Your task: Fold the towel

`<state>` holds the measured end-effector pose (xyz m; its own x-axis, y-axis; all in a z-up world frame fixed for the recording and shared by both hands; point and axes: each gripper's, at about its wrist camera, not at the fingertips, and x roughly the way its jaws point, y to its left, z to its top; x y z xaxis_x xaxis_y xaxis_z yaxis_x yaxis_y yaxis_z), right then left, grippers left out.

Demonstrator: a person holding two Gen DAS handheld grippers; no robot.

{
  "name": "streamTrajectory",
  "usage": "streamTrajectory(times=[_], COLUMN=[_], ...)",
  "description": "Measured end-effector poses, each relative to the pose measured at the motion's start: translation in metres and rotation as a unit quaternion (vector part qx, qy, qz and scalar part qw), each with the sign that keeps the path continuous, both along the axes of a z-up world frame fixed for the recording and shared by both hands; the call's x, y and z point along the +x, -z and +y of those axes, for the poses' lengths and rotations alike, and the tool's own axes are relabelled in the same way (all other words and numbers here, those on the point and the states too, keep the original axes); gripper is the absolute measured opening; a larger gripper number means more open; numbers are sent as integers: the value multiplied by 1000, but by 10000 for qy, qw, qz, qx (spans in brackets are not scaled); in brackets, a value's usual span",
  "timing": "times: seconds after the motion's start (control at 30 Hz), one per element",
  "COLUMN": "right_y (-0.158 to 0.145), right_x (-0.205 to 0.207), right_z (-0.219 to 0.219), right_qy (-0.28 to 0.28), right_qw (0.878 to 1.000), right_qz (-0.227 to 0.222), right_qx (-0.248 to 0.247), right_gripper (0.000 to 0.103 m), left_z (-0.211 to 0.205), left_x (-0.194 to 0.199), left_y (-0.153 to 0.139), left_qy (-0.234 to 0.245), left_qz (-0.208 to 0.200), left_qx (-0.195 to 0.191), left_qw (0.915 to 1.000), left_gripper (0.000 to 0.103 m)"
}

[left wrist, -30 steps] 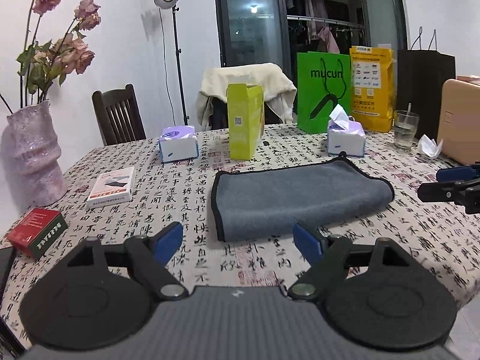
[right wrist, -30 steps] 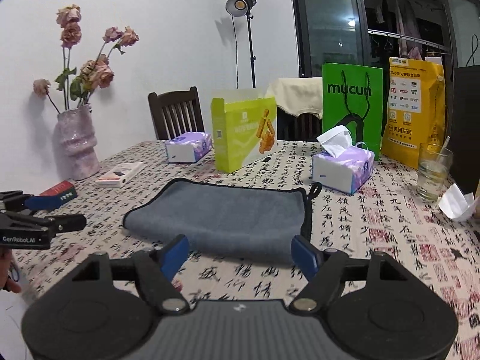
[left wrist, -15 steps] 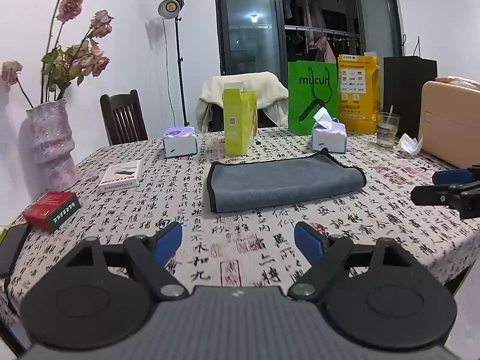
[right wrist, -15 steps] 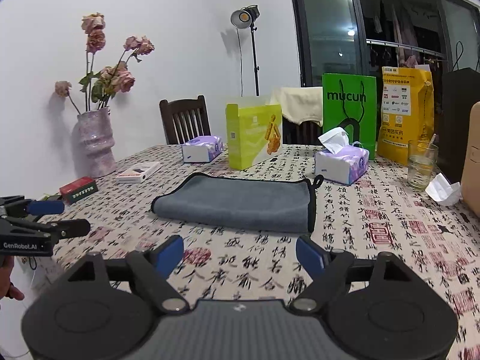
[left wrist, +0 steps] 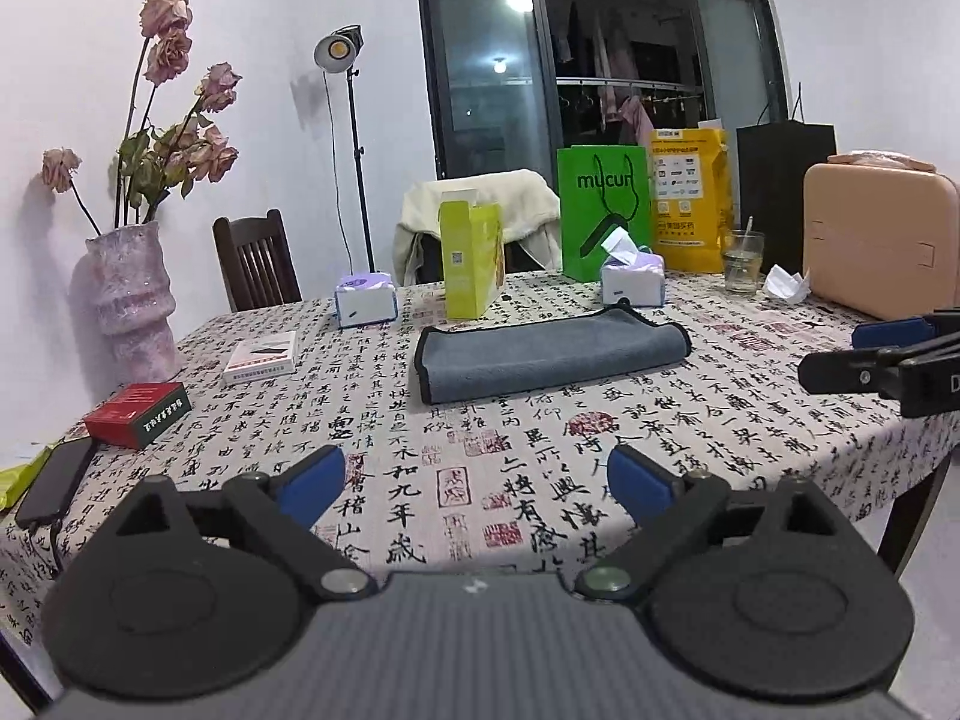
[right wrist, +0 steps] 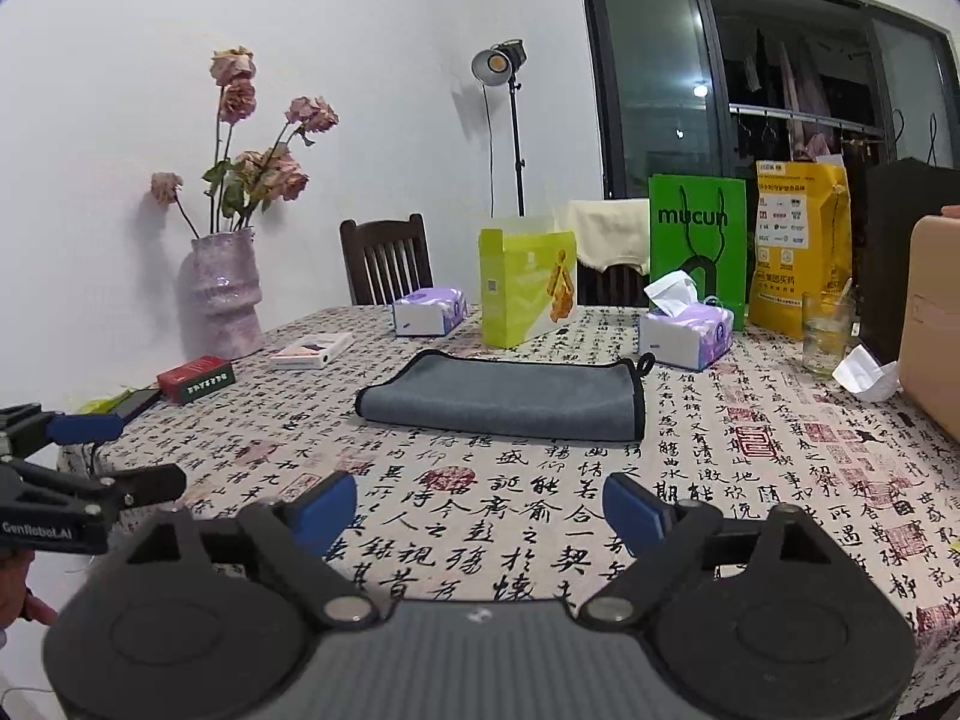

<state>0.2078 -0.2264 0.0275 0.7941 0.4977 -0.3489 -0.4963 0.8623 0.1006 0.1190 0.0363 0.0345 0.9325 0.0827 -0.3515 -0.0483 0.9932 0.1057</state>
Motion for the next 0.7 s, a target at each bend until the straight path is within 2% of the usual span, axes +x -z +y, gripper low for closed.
streamTrajectory(times=[0.17, 0.53, 0.7], right_y=[2, 15, 19], right_x=[-20, -63, -82], right_z=[2, -1, 0], right_qy=[-55, -68, -95], right_qw=[10000, 10000, 9999], right_qz=[-14, 5, -90], right_qx=[-7, 30, -20], right_gripper=[89, 102, 103], left_z=[-5, -6, -10], left_x=[-15, -50, -68], left_y=[1, 10, 14], left_qy=[-3, -115, -99], left_qz=[-62, -115, -120], left_qx=[-107, -84, -108], left_qw=[9999, 9998, 9998], left_gripper=[103, 103, 103])
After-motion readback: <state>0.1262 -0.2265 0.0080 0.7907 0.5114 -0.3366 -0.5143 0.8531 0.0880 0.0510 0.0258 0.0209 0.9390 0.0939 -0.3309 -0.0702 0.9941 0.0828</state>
